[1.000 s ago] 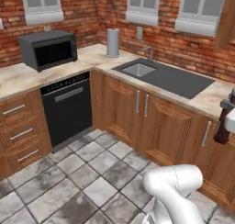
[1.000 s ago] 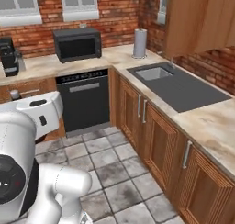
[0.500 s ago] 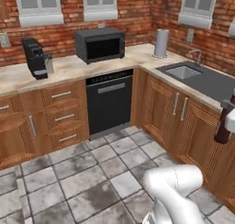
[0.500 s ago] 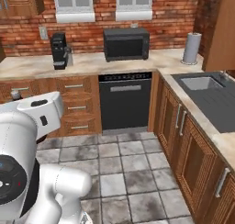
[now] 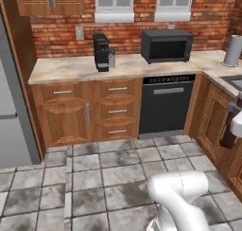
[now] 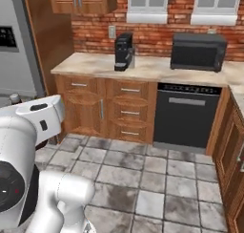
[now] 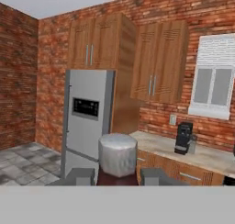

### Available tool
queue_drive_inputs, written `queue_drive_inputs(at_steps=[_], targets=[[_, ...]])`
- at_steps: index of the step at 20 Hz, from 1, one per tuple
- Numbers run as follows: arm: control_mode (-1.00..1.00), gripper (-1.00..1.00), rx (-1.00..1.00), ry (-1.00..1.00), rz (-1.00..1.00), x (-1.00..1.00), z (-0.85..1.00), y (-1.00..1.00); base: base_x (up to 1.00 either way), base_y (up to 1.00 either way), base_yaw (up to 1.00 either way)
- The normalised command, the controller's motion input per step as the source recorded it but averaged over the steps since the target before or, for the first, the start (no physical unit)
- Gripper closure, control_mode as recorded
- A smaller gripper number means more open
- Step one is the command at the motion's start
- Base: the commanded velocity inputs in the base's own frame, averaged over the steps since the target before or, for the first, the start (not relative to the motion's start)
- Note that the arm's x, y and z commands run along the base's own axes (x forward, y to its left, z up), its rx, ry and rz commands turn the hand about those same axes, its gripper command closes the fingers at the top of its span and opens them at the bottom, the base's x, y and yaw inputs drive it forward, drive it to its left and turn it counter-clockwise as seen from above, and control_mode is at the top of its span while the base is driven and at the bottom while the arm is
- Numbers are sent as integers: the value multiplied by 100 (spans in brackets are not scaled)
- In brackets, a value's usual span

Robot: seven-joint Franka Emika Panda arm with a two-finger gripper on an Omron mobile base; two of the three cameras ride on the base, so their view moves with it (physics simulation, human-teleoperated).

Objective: Collect the paprika, ketchup, and shaker from the cabinet and place them next to the stove.

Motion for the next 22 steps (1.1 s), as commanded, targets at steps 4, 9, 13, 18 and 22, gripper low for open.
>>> queue_drive_inputs(at_steps=[4,9,13,18,22], targets=[[100,100,0,0,0,0,0,0,-27,0,62],[100,100,0,0,0,0,0,0,-29,0,64],[100,100,0,0,0,0,0,0,-25,0,65],[100,100,0,0,0,0,0,0,-26,0,64],[100,100,0,0,0,0,0,0,-28,0,63]])
